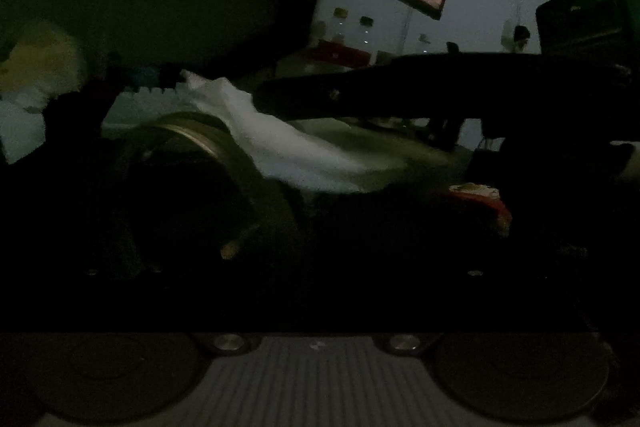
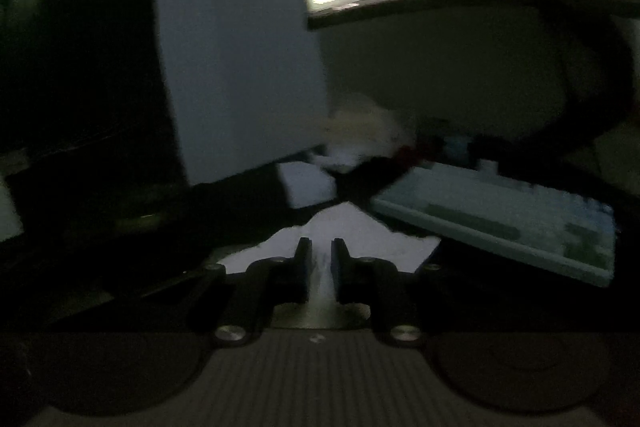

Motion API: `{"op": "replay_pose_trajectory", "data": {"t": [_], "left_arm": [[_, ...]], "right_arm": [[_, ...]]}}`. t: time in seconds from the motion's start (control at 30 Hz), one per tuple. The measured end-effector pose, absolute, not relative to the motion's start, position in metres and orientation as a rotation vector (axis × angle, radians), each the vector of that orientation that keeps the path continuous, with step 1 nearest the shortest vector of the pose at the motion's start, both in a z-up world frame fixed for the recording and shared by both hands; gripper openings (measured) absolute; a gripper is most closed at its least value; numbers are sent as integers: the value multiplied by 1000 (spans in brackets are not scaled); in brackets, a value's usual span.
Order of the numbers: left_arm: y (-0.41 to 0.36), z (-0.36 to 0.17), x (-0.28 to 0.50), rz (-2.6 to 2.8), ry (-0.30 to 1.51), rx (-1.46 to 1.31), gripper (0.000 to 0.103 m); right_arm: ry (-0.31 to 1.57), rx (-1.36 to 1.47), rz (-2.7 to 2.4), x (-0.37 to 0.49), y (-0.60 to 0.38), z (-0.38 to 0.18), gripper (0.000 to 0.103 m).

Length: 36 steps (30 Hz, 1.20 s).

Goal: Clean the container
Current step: 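Wipe the jar's inner wall with the towel in the right tool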

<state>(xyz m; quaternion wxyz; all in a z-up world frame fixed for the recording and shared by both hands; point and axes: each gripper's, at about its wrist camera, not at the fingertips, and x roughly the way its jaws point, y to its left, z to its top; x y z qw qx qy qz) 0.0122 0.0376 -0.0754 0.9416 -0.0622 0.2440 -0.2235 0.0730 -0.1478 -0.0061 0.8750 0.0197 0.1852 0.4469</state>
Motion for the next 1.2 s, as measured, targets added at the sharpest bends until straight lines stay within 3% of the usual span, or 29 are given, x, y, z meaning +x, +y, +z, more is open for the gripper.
{"op": "replay_pose_trajectory", "data": {"t": [0.2,0.93,1.03,1.1,1.2], "left_arm": [[43,-75,15,-461,493,-149,103],[44,-78,15,-468,480,-154,103],[44,-79,15,-467,478,-152,103],[44,-79,15,-466,477,-151,103],[44,-79,15,-465,476,-149,103]], "right_arm": [[432,77,767,94,-155,-9,15],[404,48,940,75,-137,-3,16],[410,60,905,78,-140,-5,27],[403,48,912,74,-138,-4,50],[391,30,922,70,-135,-4,53]]}}
